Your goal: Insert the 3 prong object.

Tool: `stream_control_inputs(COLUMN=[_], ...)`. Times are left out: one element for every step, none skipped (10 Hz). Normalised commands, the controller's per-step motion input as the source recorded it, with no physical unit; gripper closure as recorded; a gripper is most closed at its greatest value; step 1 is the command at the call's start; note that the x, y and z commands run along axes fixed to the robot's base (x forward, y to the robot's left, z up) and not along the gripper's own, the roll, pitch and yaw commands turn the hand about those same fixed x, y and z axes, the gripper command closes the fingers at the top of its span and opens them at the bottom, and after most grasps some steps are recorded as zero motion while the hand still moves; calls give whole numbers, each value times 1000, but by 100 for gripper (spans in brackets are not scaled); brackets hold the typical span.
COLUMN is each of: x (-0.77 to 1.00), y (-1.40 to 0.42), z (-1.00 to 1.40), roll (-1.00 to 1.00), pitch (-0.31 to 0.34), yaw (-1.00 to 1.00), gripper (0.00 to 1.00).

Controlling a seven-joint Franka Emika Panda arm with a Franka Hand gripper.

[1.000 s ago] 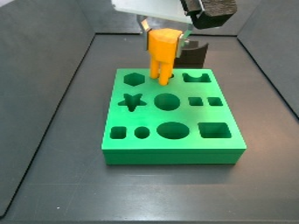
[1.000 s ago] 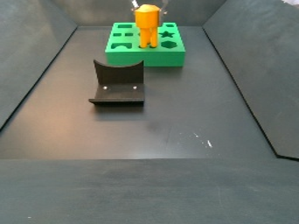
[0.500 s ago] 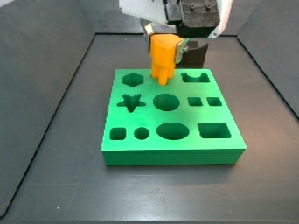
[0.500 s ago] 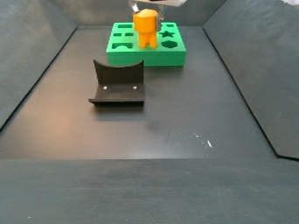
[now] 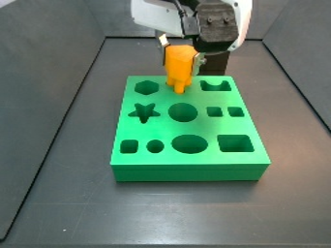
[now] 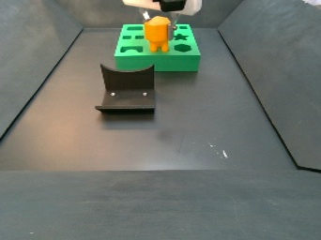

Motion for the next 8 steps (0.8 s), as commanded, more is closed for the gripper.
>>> stream_control_inputs(x=[0,0,0,0,0,0,-60,0], y=[0,0,0,0,0,0,0,0], z=[-229,-303,-317,-320,-249,-311,-414,-120], roll=[87,153,157,107,139,143,67,0], pitch=[-47,-11,0,-21,-16,-56,-183,-36], yaw=[0,0,0,0,0,0,0,0], gripper=[100,100,100,100,100,100,100,100])
